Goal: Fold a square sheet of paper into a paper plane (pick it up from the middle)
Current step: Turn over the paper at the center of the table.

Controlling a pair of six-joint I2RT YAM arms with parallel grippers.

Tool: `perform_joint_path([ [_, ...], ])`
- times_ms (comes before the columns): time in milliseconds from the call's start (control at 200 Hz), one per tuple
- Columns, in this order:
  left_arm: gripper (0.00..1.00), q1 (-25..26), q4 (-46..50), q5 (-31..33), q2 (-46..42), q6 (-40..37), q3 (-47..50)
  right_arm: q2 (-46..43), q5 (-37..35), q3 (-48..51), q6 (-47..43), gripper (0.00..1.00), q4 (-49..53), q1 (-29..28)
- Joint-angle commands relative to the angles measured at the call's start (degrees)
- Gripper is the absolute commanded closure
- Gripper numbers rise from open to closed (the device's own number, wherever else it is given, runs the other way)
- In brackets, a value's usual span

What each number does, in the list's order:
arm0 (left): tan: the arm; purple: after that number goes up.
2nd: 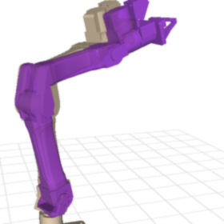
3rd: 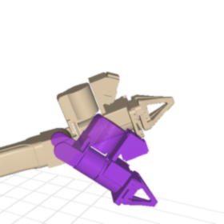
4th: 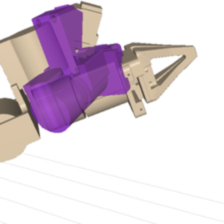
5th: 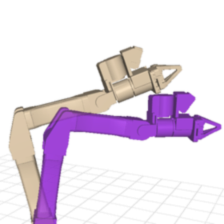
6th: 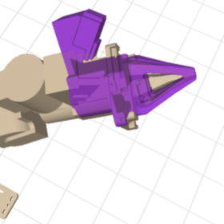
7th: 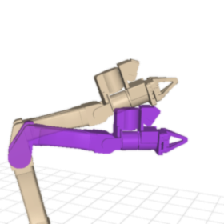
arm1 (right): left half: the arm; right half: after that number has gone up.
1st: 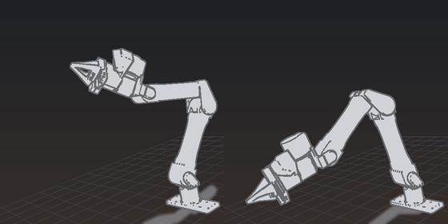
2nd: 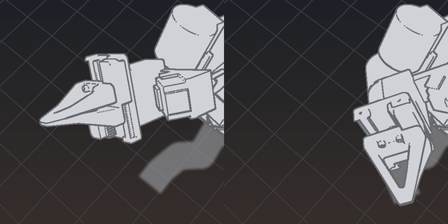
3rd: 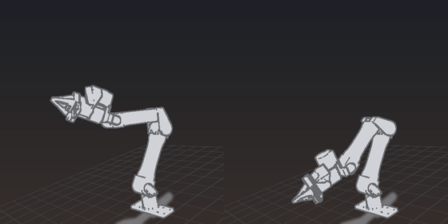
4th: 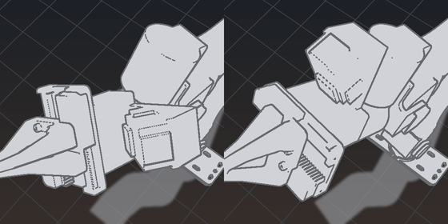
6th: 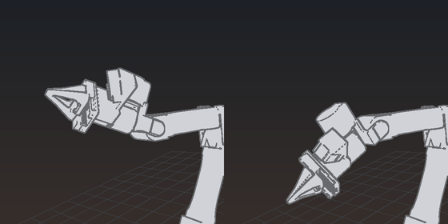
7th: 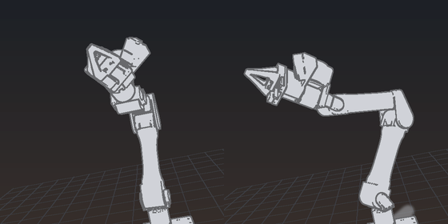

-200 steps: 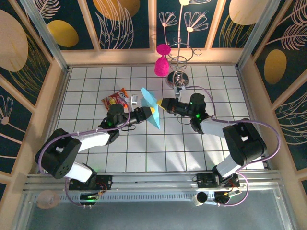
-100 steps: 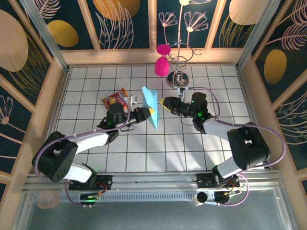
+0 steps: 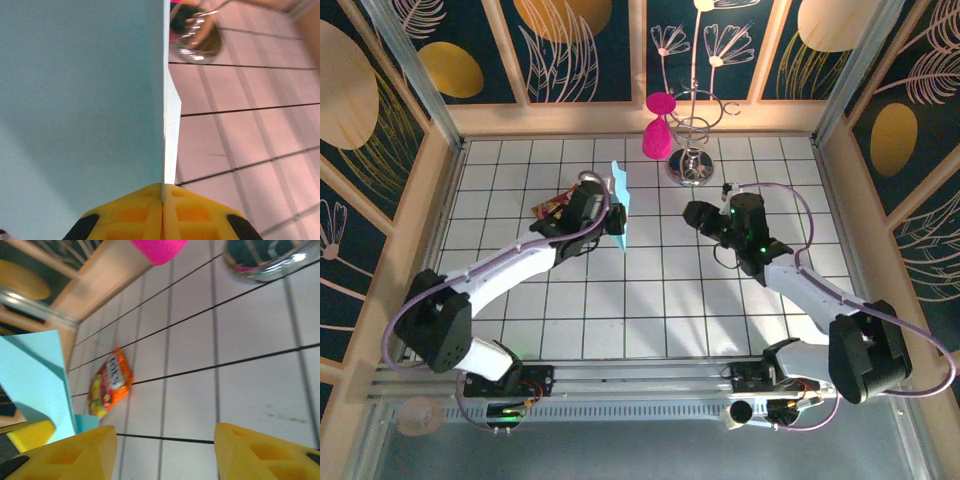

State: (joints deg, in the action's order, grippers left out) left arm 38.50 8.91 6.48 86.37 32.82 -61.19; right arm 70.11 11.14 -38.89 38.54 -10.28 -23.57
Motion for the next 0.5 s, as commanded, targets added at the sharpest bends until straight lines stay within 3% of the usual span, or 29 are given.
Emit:
perform_joint_path([
  [0,0.93,2.33,19.32,18.48,5.57,-4.77,-6.0,-3.2,-9.01,-0.1,-1.97,0.46,5.62,1.04],
  [280,0.93,8.11,31.62,37.47,22.44,-3.31,-16.33,-6.67,-9.99,3.42,1.51,0.46,6.44,4.56],
  [496,0.94,11.43,34.91,42.73,32.7,-2.5,-20.66,-7.02,-8.97,4.59,1.95,0.46,6.69,6.12],
])
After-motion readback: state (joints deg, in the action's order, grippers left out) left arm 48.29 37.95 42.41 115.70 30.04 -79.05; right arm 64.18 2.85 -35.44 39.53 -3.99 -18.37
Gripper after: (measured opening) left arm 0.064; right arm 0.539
